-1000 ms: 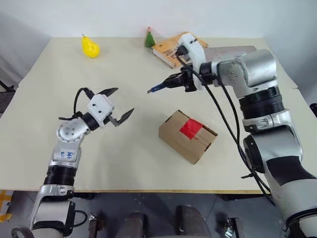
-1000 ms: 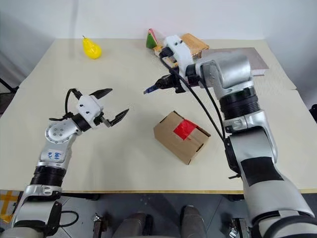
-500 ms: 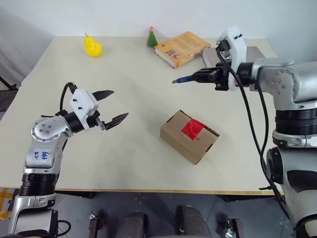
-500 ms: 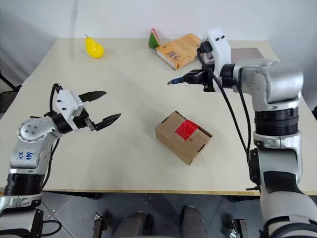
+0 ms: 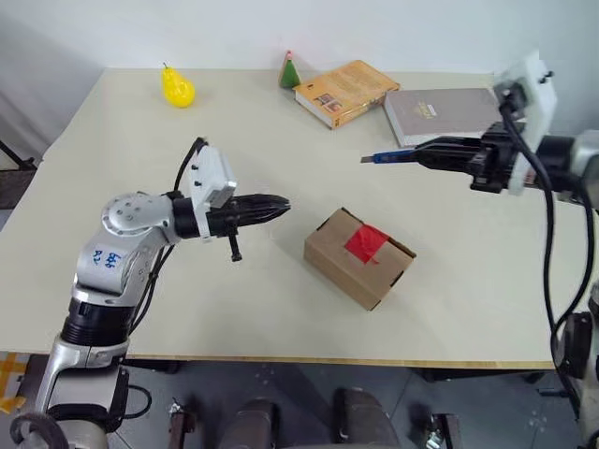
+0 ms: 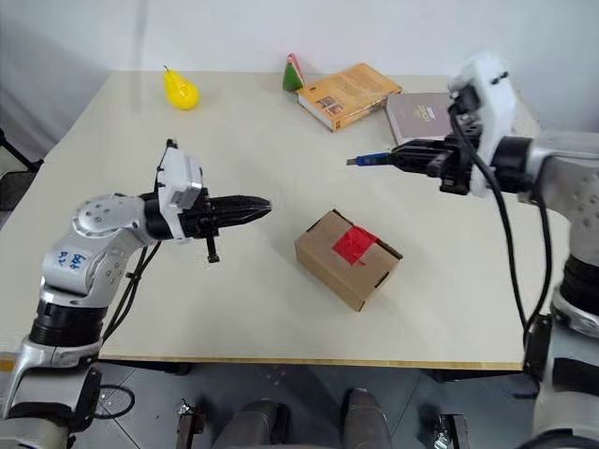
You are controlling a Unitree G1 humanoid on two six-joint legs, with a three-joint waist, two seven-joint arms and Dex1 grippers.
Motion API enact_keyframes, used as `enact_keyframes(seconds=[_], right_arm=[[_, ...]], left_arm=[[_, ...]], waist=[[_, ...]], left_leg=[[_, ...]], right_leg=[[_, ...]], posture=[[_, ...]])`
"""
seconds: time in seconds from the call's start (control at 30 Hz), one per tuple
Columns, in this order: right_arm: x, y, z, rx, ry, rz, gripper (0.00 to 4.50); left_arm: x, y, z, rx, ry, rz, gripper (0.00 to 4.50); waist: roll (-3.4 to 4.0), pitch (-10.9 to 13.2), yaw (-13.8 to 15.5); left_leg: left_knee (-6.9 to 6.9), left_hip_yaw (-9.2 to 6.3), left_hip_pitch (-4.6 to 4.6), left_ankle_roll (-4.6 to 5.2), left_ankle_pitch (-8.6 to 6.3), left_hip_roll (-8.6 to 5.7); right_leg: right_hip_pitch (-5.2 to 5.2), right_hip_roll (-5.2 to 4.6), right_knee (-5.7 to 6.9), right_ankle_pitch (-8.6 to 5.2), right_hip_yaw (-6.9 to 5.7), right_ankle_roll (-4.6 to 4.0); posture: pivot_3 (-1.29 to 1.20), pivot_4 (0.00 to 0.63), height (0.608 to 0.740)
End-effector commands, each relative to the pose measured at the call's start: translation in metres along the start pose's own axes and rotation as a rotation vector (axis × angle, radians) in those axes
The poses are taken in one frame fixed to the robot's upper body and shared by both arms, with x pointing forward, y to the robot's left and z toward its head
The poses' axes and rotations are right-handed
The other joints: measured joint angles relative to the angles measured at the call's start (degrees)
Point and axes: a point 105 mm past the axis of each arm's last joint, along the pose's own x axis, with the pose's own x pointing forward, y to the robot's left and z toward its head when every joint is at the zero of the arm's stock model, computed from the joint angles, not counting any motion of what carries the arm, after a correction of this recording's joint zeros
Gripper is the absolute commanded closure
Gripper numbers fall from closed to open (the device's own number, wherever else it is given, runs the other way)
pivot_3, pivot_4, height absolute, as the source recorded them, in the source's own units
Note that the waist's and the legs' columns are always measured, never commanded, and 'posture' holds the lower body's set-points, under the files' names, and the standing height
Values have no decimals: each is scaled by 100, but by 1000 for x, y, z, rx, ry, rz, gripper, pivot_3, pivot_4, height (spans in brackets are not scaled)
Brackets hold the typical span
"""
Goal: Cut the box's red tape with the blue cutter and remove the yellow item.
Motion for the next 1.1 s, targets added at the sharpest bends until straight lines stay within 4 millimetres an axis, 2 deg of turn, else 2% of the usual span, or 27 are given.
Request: enact_keyframes(seconds=[0.03, 0.23, 0.43, 0.8, 1.1], right_arm=[[-14, 10, 5, -72, -28, -20, 4342], [-10, 18, -17, -140, 50, -37, 4342], [4, 29, -30, -186, 86, -5, 4342], [23, 19, -42, -210, 138, -14, 4342], [30, 9, -41, -215, 129, -34, 4342]], left_arm=[[17, -5, -2, 9, 29, -83, 4500], [62, -2, -30, -13, 187, -178, 4500], [85, -1, -53, -53, 314, -148, 4500], [94, -9, -61, -90, 376, -177, 4500], [91, -12, -63, -94, 386, -199, 4500]], waist=[[0, 0, -5], [-4, 3, 94], [-7, 4, 111], [-10, 6, 140], [-10, 6, 133]], left_leg=[[0, 4, 1, 1, 0, 0], [5, 31, 4, 16, 10, -2], [5, 45, 5, 20, 12, -6], [14, 43, 5, 23, 14, -11], [22, 43, 5, 23, 14, -10]], right_leg=[[0, 1, 0, 0, -2, 1], [2, 4, -5, 8, -2, 15], [-2, 2, -8, 14, 12, 26], [3, -2, -10, 18, 15, 34], [4, -2, -9, 19, 16, 34]], posture=[[0, 150, 740], [0, 150, 740], [0, 150, 740], [0, 150, 740], [0, 150, 740]])
